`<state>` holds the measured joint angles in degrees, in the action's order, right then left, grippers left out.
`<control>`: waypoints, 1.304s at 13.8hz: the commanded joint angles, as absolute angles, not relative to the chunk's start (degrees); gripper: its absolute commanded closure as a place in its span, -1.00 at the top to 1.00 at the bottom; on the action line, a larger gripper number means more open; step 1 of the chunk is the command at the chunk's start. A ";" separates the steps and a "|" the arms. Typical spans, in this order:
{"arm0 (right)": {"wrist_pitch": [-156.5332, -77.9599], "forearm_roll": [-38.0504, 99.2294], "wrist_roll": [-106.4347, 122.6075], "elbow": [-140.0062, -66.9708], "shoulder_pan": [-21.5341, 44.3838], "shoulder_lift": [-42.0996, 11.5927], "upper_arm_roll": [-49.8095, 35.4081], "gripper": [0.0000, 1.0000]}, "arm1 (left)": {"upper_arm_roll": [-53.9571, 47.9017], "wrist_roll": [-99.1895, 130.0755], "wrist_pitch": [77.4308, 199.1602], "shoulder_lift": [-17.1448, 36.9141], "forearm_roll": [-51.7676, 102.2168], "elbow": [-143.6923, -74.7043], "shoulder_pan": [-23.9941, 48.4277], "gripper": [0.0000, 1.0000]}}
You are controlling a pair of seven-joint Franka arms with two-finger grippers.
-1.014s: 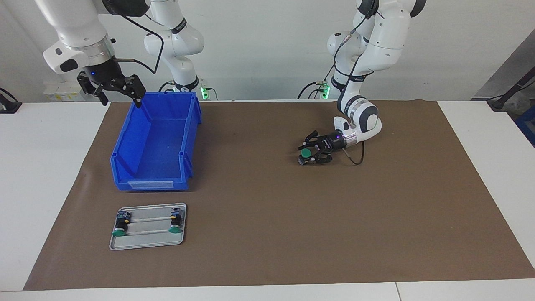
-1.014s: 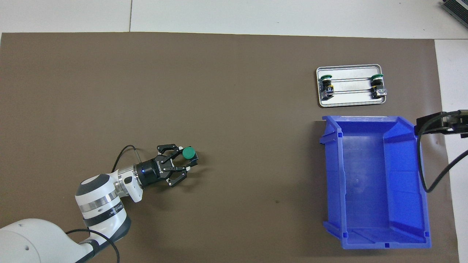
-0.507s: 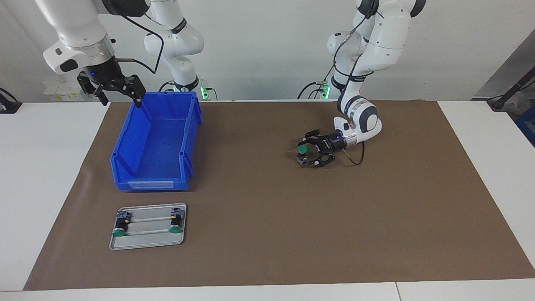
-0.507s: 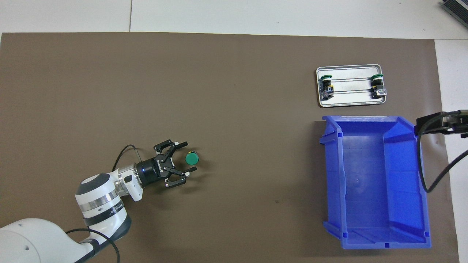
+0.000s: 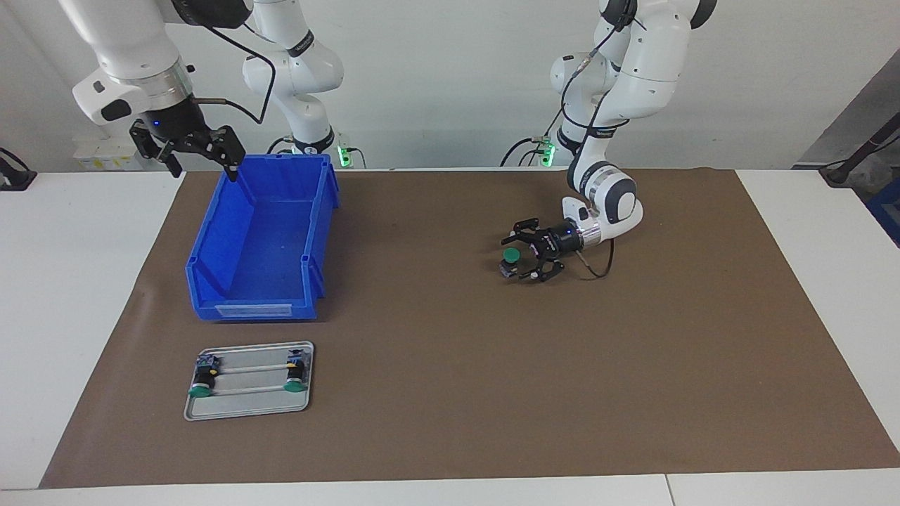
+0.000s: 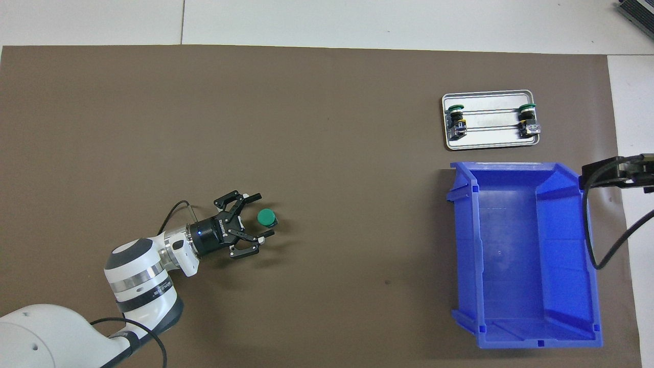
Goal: Place and press button with both arms
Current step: 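Lift the left gripper away from the button and close its fingers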
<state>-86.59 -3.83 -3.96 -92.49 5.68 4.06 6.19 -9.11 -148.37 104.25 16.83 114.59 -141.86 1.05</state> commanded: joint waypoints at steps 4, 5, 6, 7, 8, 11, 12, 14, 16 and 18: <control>-87.19 -3.69 -3.16 -93.87 5.36 5.36 5.89 1.00 | -8.79 -131.00 105.82 14.85 113.82 -133.79 0.62 1.00; -87.10 -3.69 -3.16 -93.87 5.36 5.36 5.89 1.00 | -8.79 -127.39 106.60 14.68 113.82 -132.03 0.27 1.00; -87.19 -3.69 -3.16 -93.87 5.36 5.36 5.89 1.00 | -8.79 -124.05 108.79 13.89 113.73 -130.79 0.09 1.00; -87.19 -3.69 -3.16 -93.87 5.36 5.36 5.89 1.00 | -8.79 -121.32 111.33 13.71 113.64 -129.56 0.17 1.00; -87.19 -3.69 -3.16 -93.87 5.36 5.36 5.89 1.00 | -8.79 -119.55 113.53 13.71 113.64 -128.33 0.52 1.00; -87.19 -3.69 -3.16 -93.87 5.36 5.36 5.89 1.00 | -9.58 -112.44 122.93 13.54 113.56 -124.65 2.10 1.00; -87.10 -3.69 -3.16 -93.87 5.36 5.36 5.89 1.00 | -9.58 -108.67 126.87 13.62 113.47 -122.28 3.94 1.00; -87.19 -3.69 -3.16 -93.87 5.36 5.36 5.89 1.00 | -9.58 -99.97 137.23 13.88 112.33 -116.49 8.06 1.00; -87.10 -3.69 -3.08 -93.87 5.36 5.36 5.89 1.00 | -9.58 -94.60 144.20 14.50 109.35 -112.60 11.41 1.00; -87.19 -3.69 -3.16 -93.87 5.36 5.36 5.89 1.00 | -9.49 -91.50 146.59 14.59 103.75 -111.28 12.83 1.00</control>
